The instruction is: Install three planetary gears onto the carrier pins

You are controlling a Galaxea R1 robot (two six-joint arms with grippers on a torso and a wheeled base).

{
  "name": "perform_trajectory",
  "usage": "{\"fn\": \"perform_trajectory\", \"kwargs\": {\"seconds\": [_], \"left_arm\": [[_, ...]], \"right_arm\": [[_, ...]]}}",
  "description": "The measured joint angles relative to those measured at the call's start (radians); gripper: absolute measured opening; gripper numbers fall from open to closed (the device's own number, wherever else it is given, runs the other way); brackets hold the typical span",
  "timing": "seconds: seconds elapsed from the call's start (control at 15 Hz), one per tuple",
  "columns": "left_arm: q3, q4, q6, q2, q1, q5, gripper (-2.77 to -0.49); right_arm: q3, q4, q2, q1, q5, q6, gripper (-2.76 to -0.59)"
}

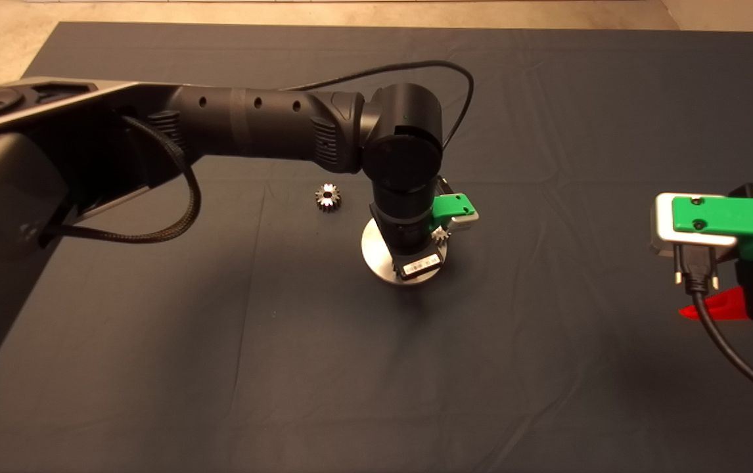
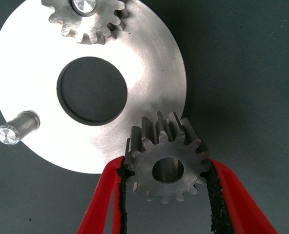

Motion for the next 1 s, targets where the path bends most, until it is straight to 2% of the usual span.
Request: {"fn": "perform_trajectory", "kwargs": {"seconds": [0.47, 1.0], "left_arm": [[-0.009, 0.001, 0.0, 0.0, 0.0, 0.012, -2.43], [-0.009, 0.001, 0.0, 0.0, 0.012, 0.012, -2.43]], "right_arm": [[0.0, 0.011, -0.011, 0.014, 0.0, 0.0, -2.2], [0.0, 0.024, -0.014, 0.036, 0.0, -0.003, -2.2]]}}
